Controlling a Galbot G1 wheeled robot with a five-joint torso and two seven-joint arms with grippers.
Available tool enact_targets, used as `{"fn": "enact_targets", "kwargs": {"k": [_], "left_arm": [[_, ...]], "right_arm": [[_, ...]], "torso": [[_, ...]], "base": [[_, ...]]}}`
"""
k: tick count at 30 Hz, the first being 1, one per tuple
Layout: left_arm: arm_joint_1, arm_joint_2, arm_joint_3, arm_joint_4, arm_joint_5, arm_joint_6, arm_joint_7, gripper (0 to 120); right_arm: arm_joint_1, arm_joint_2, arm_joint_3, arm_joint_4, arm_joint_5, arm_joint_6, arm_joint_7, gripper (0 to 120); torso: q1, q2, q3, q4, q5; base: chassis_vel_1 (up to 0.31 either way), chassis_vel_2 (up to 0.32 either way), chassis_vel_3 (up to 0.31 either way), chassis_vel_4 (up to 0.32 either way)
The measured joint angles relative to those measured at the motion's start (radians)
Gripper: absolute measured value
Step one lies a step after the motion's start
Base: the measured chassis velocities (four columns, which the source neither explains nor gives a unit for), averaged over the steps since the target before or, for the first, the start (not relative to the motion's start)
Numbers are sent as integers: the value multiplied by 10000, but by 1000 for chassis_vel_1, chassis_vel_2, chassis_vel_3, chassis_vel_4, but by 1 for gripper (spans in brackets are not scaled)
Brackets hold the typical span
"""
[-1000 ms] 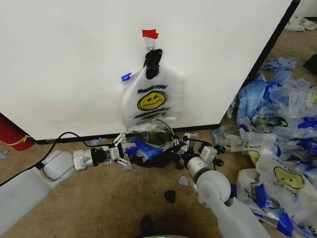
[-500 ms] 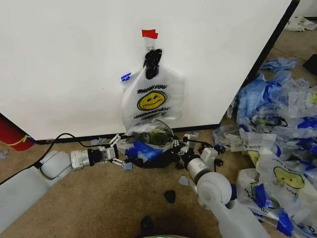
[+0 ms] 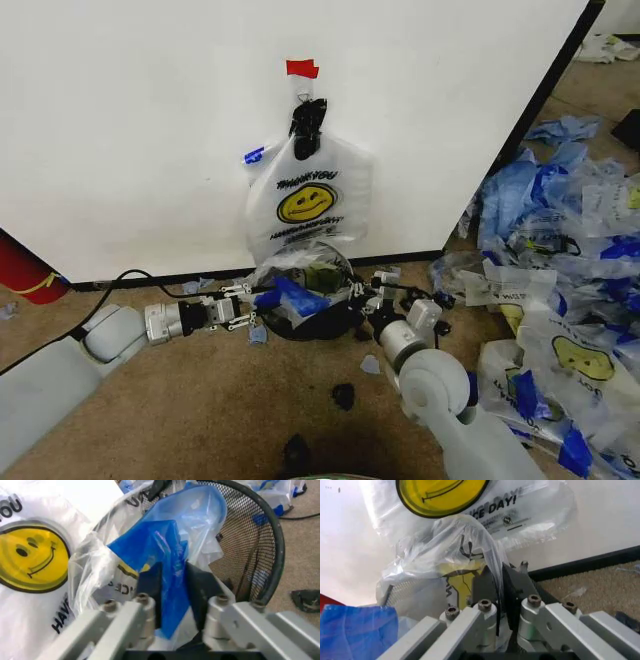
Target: Pick up the garbage bag from the wall and place it over the trash bin.
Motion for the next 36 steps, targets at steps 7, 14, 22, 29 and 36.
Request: {"fn": "enact_targets", "kwargs": {"k": [7,14,22,29,36], "left_arm": [[66,-25,-38,-16,0,-97,-103,0],[191,-55,-66,-90,0,-202,-192,0],[458,-64,-192,-245,61,-364,-128,0],[795,200,-340,-1043,96,-410,-39,0],[1064,339,-380,-1957,187,-434,39,0]], "right_arm": [[61,23,-20,-130,1,0,35,0],[121,17,-23,-176,50,-11,53,0],[226,86,24,-246,161,-21,89,0],[348,134,101,-494,183,-20,67,0],[380,266,78,-622,168,-13,10,0]], "torso": [[0,0,0,0,0],[0,0,1,0,1],[0,0,2,0,0],[0,0,2,0,1],[0,0,2,-1,1]], "base": [[0,0,0,0],[0,0,0,0],[0,0,0,0],[0,0,0,0],[0,0,0,0]]}}
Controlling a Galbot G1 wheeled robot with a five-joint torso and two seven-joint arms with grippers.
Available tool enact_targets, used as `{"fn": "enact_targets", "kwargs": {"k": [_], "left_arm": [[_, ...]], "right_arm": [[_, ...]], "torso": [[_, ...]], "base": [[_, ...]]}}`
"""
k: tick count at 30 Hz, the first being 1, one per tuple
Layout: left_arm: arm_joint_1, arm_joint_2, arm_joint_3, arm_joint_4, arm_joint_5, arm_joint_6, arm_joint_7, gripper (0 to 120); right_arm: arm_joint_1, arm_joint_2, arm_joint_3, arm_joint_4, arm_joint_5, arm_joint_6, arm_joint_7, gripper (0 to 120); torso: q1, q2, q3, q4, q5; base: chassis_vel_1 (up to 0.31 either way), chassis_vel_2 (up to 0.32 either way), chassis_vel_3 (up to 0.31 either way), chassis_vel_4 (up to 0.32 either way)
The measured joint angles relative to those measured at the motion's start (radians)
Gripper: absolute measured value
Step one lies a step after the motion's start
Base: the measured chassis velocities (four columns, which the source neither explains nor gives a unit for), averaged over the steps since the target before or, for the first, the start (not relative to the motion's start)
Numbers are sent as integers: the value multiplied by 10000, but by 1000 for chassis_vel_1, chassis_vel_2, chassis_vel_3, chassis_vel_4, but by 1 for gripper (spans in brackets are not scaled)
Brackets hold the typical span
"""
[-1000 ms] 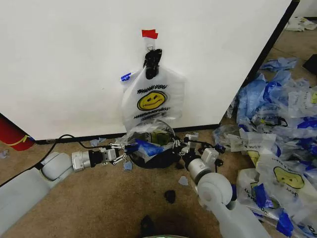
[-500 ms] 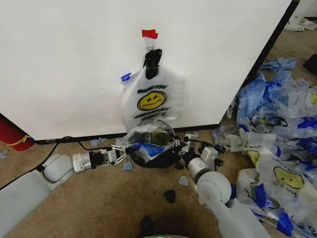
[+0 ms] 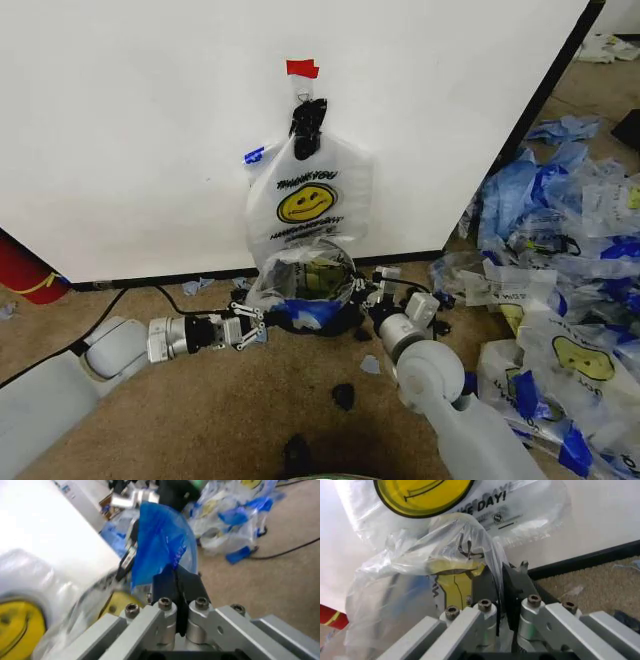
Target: Pick up the garbage bag from the wall and place it over the trash bin.
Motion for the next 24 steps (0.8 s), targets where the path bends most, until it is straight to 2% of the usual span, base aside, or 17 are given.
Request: {"fn": "enact_targets", "kwargs": {"k": [6,16,24], "left_arm": [[225,-197,35,-128,239,-101,7,0],[420,-614,296,507,1040,-448,308,0],[258,-786,494,848,1183,-490,343,0]], "right_arm": [[9,2,-1,1,-5,4,-18,0],[89,-62,31,283,189,-2,0,0],[159,-146,106,609,537,-76,143,0]], "torso": [[0,0,0,0,0],[0,0,0,1,-1],[0,0,0,1,0]], "base": [[0,0,0,0],[0,0,0,0],[0,0,0,0]]}}
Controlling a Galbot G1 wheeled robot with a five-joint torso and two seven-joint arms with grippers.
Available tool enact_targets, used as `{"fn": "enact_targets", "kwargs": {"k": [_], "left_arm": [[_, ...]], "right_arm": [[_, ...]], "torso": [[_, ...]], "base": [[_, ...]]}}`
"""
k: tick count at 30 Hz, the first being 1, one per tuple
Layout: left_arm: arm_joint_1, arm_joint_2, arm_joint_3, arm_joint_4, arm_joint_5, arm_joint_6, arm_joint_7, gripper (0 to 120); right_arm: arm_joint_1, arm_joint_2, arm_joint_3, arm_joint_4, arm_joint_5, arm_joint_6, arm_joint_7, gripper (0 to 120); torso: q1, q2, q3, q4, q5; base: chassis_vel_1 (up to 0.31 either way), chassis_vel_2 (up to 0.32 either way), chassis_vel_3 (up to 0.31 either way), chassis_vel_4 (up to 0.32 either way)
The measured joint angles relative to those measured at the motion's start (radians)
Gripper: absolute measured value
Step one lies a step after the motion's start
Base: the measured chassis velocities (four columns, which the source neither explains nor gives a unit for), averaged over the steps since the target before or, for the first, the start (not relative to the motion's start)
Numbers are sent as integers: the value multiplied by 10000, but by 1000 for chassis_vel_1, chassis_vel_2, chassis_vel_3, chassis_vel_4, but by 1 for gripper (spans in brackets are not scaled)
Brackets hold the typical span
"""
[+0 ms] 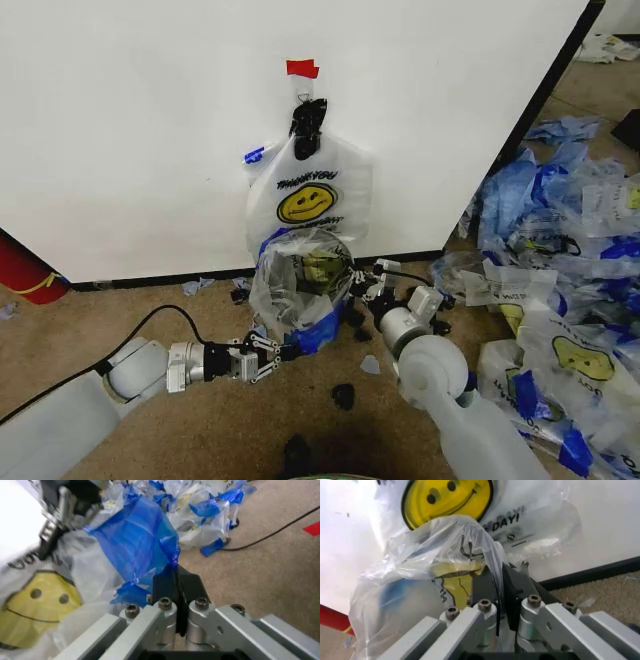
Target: Pick up the garbage bag from the wall and place it over the trash bin.
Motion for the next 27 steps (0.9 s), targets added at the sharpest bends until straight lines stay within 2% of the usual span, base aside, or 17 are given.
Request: {"fn": "enact_targets", "kwargs": {"k": [11,17,27], "left_arm": [[-70,-351,58,651,251,-233,-14,0],[-99,-528,28,1050,460,-458,-60,0],[-76,-625,24,1129,523,-521,-80,0]], "right_arm": [[-187,-377,171,671,652,-117,226,0],[-607,-926,295,1298,1256,-235,425,0],[-974,-1232,491,1893,1486,-247,540,0]], "torso": [[0,0,0,0,0],[0,0,0,-1,0],[0,0,0,0,0]], "base": [[0,0,0,0],[0,0,0,0],[0,0,0,0]]}}
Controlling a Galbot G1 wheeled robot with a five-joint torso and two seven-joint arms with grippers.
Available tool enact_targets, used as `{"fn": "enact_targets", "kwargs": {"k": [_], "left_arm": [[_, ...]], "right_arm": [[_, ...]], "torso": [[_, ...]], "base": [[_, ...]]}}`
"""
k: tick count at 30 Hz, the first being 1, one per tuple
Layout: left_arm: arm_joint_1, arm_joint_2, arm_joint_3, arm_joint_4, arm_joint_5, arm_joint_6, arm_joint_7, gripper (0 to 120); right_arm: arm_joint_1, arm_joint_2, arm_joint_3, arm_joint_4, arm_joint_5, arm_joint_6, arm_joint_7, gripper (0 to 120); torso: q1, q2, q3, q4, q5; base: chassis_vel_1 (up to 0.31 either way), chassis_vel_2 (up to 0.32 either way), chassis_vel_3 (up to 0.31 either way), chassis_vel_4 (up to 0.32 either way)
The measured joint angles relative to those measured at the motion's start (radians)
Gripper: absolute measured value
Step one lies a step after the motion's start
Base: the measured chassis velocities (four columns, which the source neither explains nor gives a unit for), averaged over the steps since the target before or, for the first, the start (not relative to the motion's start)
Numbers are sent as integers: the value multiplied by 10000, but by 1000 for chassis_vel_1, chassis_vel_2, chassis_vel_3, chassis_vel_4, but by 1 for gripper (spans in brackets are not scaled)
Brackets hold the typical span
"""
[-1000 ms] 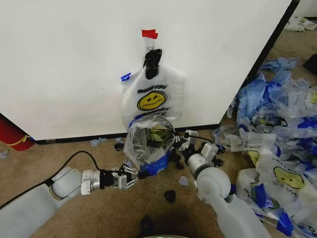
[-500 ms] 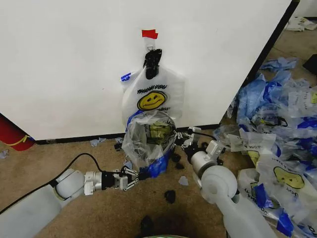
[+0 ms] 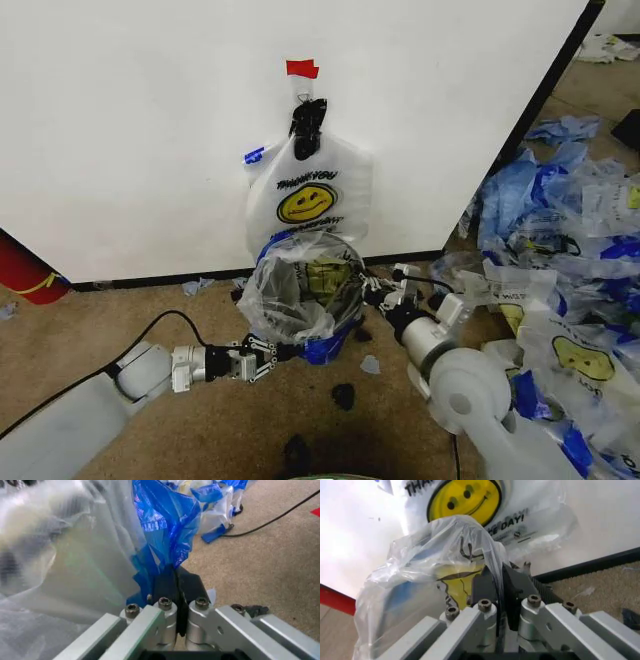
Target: Pick up the garbage bag from the wall and place it over the trash bin.
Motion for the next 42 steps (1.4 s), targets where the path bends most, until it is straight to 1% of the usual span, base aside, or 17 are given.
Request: {"fn": "enact_targets", "kwargs": {"k": [18,26,38,39,42], "left_arm": [[20,-145,-57,423,222,-270,-57,0],[-41,-186,-46,450,240,-284,-135,0],[-86,-187,-51,473,308,-309,-283,0],[-93,-170,-57,480,336,-309,-280,1],[-88,-110,-58,523,403,-313,-208,15]], "right_arm": [[-254,-6,115,246,15,9,6,0],[-236,-9,160,352,61,14,16,0],[-237,11,63,25,-105,36,-29,0],[-236,6,56,-21,-141,44,-46,0],[-217,-18,61,-100,-209,64,-73,0]], "torso": [[0,0,0,0,-1],[0,0,0,0,-1],[0,0,0,0,-1],[0,0,0,0,0],[0,0,0,1,0]], "base": [[0,0,0,0],[0,0,0,0],[0,0,0,0],[0,0,0,0],[0,0,0,0]]}}
